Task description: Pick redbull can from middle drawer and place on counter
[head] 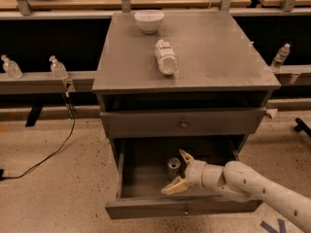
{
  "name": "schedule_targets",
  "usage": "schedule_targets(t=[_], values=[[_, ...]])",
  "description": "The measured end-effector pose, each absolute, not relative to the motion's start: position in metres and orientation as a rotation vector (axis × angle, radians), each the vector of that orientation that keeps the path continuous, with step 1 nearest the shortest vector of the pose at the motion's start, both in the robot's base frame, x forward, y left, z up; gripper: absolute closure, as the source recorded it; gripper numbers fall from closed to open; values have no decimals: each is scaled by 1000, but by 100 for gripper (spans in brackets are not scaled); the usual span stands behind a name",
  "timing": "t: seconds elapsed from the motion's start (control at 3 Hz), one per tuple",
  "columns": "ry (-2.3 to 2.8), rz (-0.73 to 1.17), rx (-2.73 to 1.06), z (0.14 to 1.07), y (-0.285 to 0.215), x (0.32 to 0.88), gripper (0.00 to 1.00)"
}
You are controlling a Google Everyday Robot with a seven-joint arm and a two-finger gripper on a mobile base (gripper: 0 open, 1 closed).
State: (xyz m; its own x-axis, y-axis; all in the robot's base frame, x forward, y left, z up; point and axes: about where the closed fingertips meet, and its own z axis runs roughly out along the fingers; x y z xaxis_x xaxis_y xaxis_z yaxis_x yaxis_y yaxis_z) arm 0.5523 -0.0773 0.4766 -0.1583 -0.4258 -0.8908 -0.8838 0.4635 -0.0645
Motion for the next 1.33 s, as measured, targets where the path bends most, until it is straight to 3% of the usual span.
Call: schedule_targets(t=[0.33, 1.33], values=[[1812, 615, -1079, 452, -81, 562, 14], [1732, 506, -727, 470, -133, 604, 83]])
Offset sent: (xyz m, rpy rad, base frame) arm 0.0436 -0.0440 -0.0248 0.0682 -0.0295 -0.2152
